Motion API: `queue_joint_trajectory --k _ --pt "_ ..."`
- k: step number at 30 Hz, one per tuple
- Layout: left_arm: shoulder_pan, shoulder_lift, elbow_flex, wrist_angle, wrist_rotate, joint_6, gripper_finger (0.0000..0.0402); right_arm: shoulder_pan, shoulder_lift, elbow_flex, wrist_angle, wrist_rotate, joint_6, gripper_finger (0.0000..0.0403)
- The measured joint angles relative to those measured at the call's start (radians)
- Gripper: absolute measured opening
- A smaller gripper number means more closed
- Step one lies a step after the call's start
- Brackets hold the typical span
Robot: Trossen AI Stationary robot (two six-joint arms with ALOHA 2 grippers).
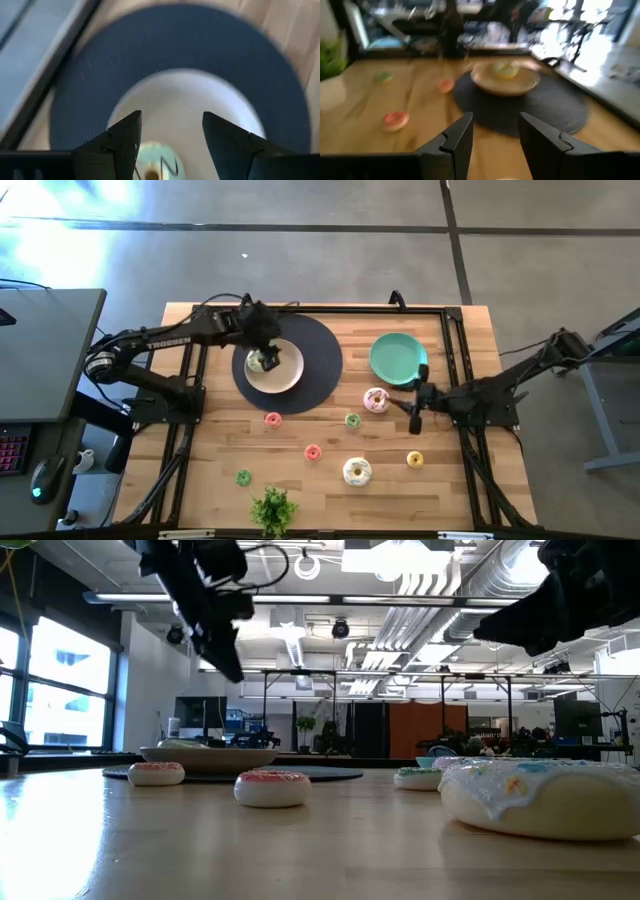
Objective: Pick & Place donuts
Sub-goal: Put the big pink donut on the white plate
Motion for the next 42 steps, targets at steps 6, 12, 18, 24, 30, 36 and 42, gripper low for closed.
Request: queue_joint_trajectory --k 6,12,18,24,30,36,42 --pt "0.0 0.0 0.096 0.024 0.002 0.0 0.0208 0.0 0.31 0.135 -0.179 -0.097 0.158 0.0151" --pt "0.0 0.0 0.106 0.012 0.003 0.0 0.0208 -0.05 0.522 0.242 -0.321 -0.159 0.234 0.0151" --pt "0.0 0.0 0.106 -0.033 0.042 0.0 0.0209 -0.171 0.61 0.304 -0.376 -0.247 0.233 0.0151" --pt "0.0 0.0 0.106 -0.051 0.086 0.0 0.0208 -0.265 0.66 0.306 -0.394 -0.272 0.275 0.0151" --pt "0.0 0.0 0.106 -0.047 0.087 0.001 0.0208 -0.283 0.693 0.307 -0.372 -0.277 0.282 0.013" --pt "0.0 0.0 0.107 -0.039 0.089 0.02 0.0208 -0.295 0.685 0.305 -0.363 -0.291 0.304 0.0035" --pt "0.0 -0.01 0.107 -0.03 0.092 0.026 0.0208 -0.283 0.686 0.304 -0.085 -0.253 0.337 0.0023"
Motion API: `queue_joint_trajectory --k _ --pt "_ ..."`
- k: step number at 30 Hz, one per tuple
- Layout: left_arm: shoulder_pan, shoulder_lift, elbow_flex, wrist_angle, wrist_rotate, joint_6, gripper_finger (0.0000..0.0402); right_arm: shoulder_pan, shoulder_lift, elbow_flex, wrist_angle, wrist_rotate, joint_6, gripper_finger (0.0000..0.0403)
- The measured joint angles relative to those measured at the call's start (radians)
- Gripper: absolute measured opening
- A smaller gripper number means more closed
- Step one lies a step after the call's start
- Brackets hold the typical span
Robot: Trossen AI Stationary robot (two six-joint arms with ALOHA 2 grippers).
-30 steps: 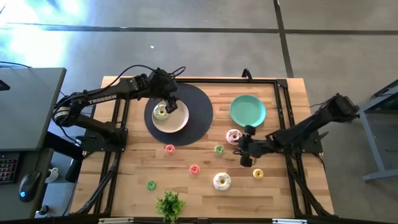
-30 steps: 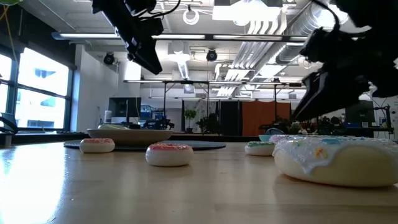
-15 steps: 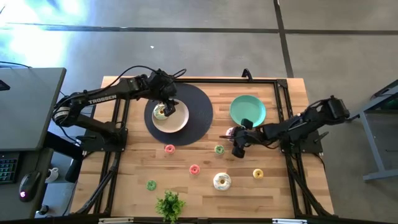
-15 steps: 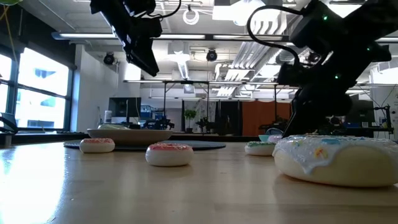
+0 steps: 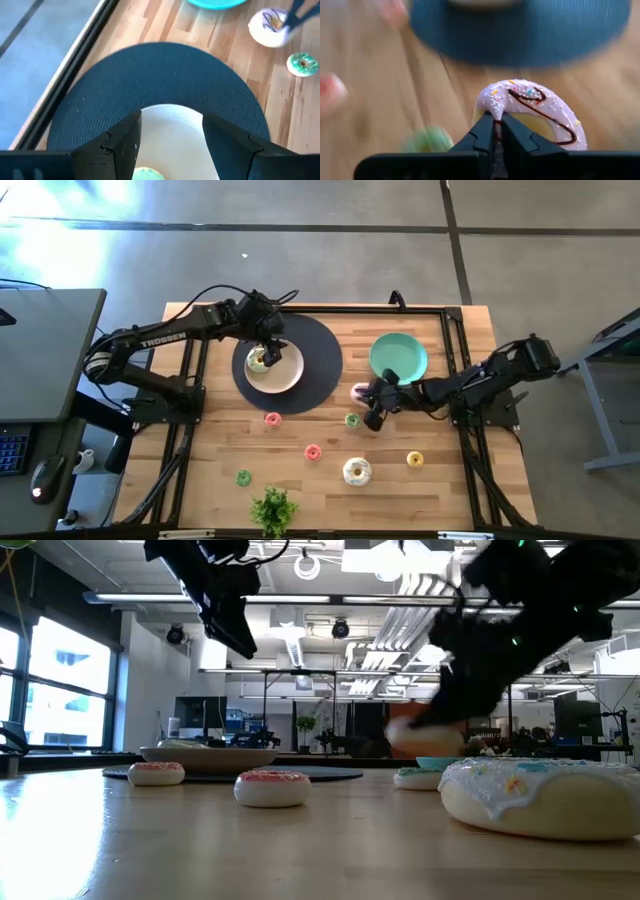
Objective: Pick & Place donuts
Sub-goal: Put the big pink donut on the white plate
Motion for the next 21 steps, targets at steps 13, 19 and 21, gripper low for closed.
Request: queue_joint_trajectory --k 13,19,21 --pt "0.0 -0.177 0.001 0.172 0.087 -0.004 0.0208 -0.139 0.32 0.396 0.38 0.032 -0.292 0.0012" --pt "0.0 -0.247 0.001 0.107 0.087 -0.01 0.0208 -0.215 0.543 0.692 0.247 -0.011 -0.34 0.0008" --pt "0.0 -0.249 0.001 0.095 0.086 -0.012 0.0208 -0.244 0.603 0.781 0.201 -0.011 -0.323 0.0013"
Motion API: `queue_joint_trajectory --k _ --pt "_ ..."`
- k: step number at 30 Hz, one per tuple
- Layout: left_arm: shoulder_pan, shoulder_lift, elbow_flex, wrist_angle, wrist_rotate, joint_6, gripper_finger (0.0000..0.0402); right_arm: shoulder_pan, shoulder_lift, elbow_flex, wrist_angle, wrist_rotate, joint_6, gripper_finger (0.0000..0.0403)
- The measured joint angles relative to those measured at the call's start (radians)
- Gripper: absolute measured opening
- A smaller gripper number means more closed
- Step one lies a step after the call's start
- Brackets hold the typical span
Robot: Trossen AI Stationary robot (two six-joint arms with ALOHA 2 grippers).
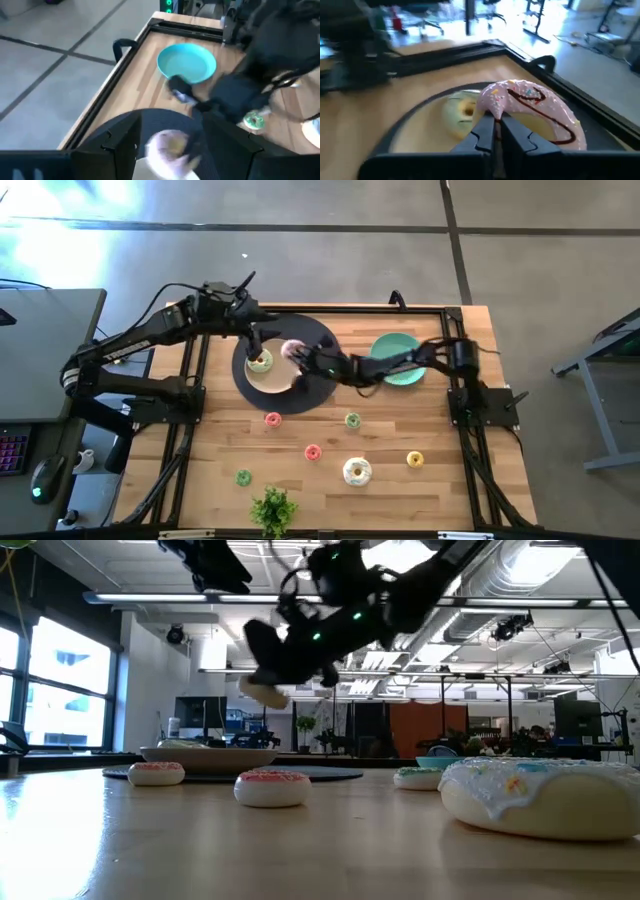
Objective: Pick & Place donuts
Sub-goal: Put the big pink donut on the white plate
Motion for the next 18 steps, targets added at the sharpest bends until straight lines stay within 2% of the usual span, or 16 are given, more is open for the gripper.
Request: queue_joint_trajectory --k 5,9,18 --pt "0.0 0.001 0.0 -0.029 0.0 -0.02 0.0208 -0.06 0.141 0.175 -0.149 -0.074 0.035 0.0012" --pt "0.0 0.004 0.0 -0.047 0.007 -0.023 0.0208 -0.077 0.223 0.28 -0.174 -0.099 0.041 0.0009" --pt "0.0 0.002 0.0 -0.081 0.009 -0.025 0.0208 -0.089 0.296 0.355 -0.222 -0.165 0.034 0.0039"
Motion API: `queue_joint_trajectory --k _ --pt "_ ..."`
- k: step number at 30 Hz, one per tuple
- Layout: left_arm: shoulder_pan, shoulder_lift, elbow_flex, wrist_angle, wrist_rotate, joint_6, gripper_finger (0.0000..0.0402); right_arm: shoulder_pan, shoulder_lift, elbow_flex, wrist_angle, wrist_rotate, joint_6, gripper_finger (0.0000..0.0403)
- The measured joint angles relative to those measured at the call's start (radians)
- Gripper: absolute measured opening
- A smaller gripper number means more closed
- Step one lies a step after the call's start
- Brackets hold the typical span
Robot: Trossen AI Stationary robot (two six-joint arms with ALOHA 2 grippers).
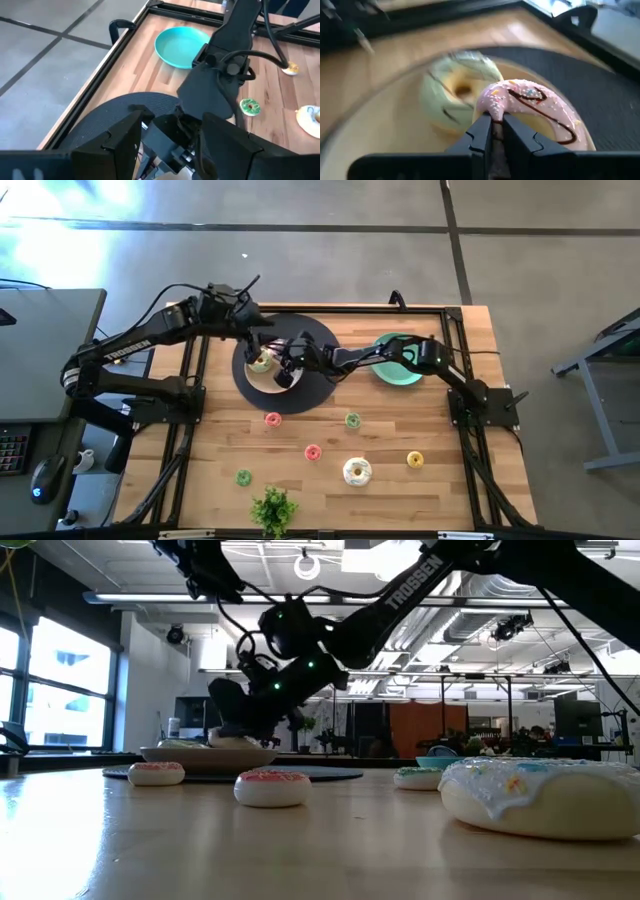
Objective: Pick & Place donuts
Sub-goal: Put the big pink donut on the white plate, then put the white donut on the white plate
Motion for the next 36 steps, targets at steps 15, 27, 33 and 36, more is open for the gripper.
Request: queue_joint_trajectory --k 15,27,33,36 --pt "0.0 0.0 0.0 -0.017 0.032 -0.039 0.0208 -0.011 -0.001 0.051 -0.105 -0.118 -0.055 0.015" --pt "0.0 0.0 0.0 -0.016 0.068 -0.039 0.0208 -0.004 -0.003 0.383 -0.785 -0.027 -0.128 0.0218" --pt "0.0 -0.005 0.002 -0.004 0.206 -0.042 0.0208 0.039 -0.003 0.612 -1.236 0.073 -0.18 0.0216" --pt "-0.001 -0.004 0.002 -0.005 0.223 -0.041 0.0208 0.073 -0.003 0.707 -1.435 0.11 -0.169 0.0216"
